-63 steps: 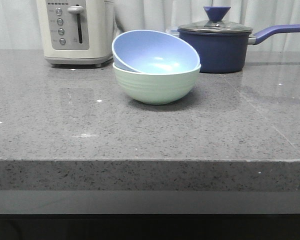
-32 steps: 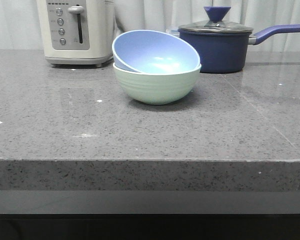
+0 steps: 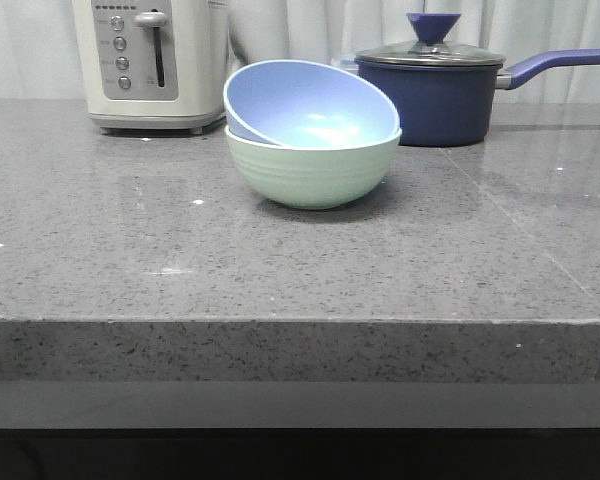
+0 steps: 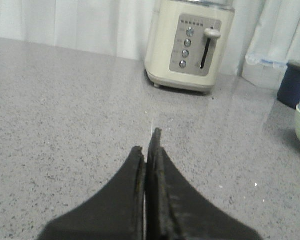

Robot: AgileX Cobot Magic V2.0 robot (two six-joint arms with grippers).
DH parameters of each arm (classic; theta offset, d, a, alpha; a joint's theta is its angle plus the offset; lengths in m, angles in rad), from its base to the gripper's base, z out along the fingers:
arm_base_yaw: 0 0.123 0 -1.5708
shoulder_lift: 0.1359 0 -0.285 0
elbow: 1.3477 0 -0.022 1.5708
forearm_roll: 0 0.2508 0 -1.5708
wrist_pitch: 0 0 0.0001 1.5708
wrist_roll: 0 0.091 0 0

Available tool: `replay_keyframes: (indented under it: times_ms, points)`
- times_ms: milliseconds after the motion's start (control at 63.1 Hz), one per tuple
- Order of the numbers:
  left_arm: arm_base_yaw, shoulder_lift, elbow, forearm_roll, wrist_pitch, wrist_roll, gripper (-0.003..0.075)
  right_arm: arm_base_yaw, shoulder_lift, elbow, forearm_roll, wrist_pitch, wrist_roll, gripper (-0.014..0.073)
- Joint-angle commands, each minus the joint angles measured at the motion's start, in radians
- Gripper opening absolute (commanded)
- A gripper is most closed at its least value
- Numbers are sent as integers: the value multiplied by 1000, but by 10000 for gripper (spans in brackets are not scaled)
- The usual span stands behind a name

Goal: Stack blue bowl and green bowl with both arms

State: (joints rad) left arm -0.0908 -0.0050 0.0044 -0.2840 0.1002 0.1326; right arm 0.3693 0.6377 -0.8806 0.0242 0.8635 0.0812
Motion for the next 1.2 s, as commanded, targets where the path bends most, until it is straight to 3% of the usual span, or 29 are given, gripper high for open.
replay_keyframes:
  times_ms: [0,285,444,1189]
  points:
    - [-11,-19,5,-12,-100,-2,-20,0,-3,-23,-13,-67,-9,-63]
    - [-12,-19,5,4,-100,-10,-20,0,-3,-23,-13,-67,-9,-63]
    - [-20,-19,5,267,-94,-292,-20,0,-3,-23,-13,-67,-9,-63]
    - [-19,-17,5,246,-100,-233,-20,0,-3,-23,-13,-67,-9,-63]
